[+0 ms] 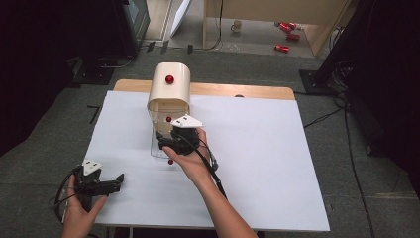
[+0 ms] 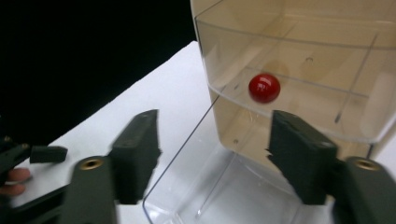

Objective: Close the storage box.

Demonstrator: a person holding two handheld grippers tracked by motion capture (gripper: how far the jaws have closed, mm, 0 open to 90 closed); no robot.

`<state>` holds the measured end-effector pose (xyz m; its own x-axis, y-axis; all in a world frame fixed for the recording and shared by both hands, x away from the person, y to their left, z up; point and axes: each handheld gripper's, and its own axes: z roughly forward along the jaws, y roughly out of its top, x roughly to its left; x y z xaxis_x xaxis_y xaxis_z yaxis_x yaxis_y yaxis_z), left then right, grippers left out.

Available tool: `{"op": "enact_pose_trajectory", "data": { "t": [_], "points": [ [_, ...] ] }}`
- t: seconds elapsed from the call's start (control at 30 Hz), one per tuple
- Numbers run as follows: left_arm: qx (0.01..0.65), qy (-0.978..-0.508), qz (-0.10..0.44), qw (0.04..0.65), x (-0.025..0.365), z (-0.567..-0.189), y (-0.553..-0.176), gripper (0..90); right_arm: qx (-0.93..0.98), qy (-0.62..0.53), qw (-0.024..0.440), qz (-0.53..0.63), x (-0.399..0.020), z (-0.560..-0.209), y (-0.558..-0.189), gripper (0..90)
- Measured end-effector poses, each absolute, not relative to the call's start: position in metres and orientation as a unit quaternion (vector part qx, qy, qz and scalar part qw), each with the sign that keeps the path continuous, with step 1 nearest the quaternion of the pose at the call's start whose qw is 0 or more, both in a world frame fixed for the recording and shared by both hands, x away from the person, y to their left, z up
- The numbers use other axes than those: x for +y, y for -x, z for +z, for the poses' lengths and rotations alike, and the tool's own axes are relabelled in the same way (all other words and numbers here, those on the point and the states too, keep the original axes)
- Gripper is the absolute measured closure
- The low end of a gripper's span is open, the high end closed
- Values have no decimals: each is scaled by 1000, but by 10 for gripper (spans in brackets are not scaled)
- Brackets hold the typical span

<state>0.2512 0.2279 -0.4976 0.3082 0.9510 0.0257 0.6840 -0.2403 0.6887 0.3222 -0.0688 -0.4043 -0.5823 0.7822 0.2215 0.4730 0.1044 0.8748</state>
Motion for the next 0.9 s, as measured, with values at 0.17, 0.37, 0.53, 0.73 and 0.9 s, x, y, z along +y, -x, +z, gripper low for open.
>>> {"op": "enact_pose_trajectory", "data": {
  "t": [0.17, 0.37, 0.53, 0.73, 0.9],
  "points": [
    [543, -754, 228, 293, 228, -498, -251, 0, 727, -437, 153, 507, -75, -405, -310, 117],
    [542, -755, 227, 292, 228, -497, -251, 0, 731, -441, 155, 498, -82, -407, -294, 0],
    [542, -755, 227, 292, 228, -497, -251, 0, 732, -443, 167, 490, -92, -415, -274, 0],
    [542, -755, 227, 292, 228, -497, -251, 0, 728, -451, 170, 487, -97, -431, -256, 0],
    [542, -755, 226, 292, 228, -497, -251, 0, 729, -462, 160, 479, -97, -448, -243, 0]
  ]
}}
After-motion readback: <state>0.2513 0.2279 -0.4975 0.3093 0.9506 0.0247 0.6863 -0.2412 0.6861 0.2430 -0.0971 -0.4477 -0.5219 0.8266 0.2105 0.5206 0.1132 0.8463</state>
